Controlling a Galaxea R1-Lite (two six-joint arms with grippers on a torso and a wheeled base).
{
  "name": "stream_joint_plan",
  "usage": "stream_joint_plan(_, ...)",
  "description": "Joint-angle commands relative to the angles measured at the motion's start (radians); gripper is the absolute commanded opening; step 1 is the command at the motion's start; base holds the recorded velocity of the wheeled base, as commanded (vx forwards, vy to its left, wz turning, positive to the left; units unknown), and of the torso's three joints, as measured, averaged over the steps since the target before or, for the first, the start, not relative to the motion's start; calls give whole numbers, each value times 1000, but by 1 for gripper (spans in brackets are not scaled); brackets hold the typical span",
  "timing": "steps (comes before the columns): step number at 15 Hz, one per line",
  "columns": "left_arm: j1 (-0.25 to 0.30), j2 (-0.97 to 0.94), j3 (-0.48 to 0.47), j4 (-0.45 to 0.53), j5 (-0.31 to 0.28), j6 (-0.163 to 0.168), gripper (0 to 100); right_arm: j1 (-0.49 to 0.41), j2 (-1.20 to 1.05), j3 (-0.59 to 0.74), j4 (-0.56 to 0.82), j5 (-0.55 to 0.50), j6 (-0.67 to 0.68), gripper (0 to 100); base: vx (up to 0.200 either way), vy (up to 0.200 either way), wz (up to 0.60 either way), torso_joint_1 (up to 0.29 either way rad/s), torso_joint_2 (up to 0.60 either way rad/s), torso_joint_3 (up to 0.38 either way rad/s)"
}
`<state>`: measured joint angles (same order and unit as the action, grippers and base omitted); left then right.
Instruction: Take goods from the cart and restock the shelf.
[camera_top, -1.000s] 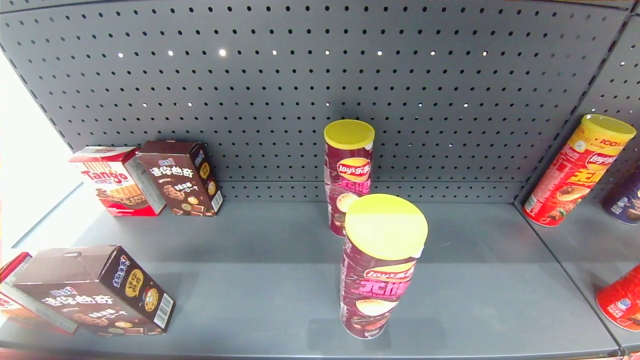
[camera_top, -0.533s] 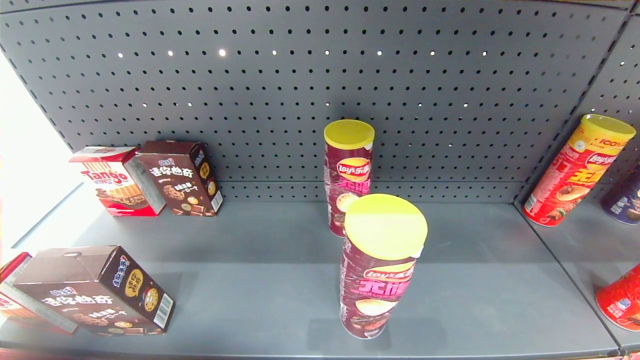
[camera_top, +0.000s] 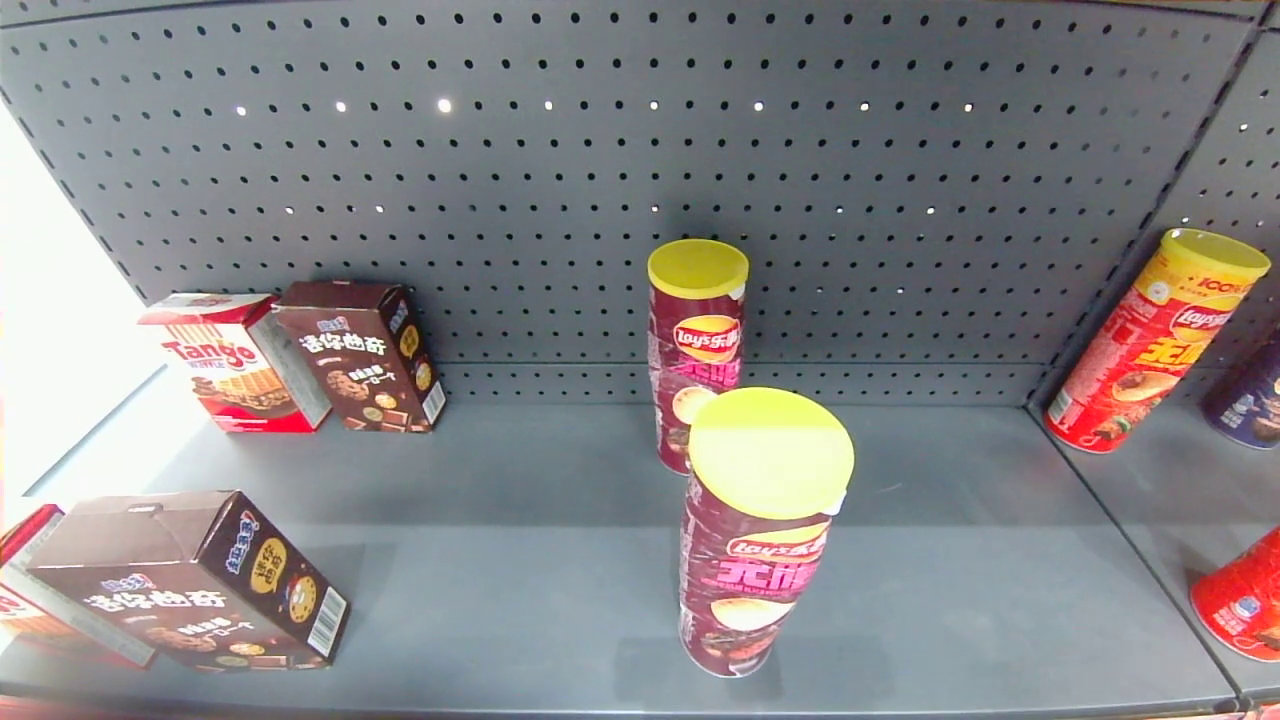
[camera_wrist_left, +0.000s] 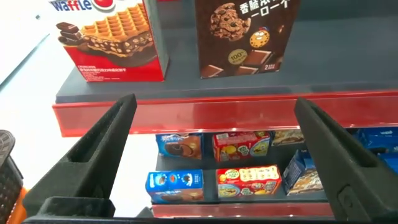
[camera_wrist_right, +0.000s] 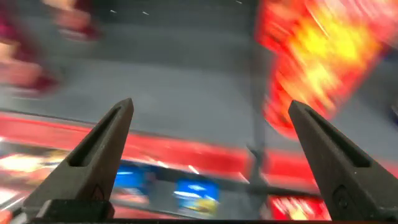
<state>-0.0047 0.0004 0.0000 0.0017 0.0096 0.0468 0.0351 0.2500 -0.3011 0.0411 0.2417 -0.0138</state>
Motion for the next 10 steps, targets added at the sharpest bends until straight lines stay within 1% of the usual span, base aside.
stream_joint_plan(1, 2, 1, 0, 0, 0, -1, 100, 77, 293, -204, 19, 200, -9, 100, 0, 0, 0, 0, 0, 0)
stream_joint_plan(2, 2, 1, 0, -2, 0, -2, 100, 146, 344, -197, 20, 226, -58, 100, 0, 0, 0, 0, 0, 0)
stream_joint_plan(3, 2, 1, 0, -2, 0, -5, 100, 207, 385, -188, 20, 222, -89, 100, 0, 0, 0, 0, 0, 0)
stream_joint_plan(4, 2, 1, 0, -2, 0, -5, 100, 250, 416, -188, 20, 209, -103, 100, 0, 0, 0, 0, 0, 0)
stream_joint_plan(5, 2, 1, 0, -2, -2, -5, 100, 309, 465, -188, 16, 171, -115, 100, 0, 0, 0, 0, 0, 0)
stream_joint_plan(6, 2, 1, 0, -2, -10, -7, 100, 388, 512, -187, 10, 120, -121, 100, 0, 0, 0, 0, 0, 0)
stream_joint_plan(7, 2, 1, 0, -2, -17, -13, 100, 451, 551, -187, 6, 80, -121, 100, 0, 0, 0, 0, 0, 0)
stream_joint_plan(8, 2, 1, 0, -2, -17, -16, 100, 476, 578, -182, -3, 65, -123, 100, 0, 0, 0, 0, 0, 0)
stream_joint_plan(10, 2, 1, 0, -2, -19, -16, 100, 482, 638, -178, -27, 57, -143, 100, 0, 0, 0, 0, 0, 0)
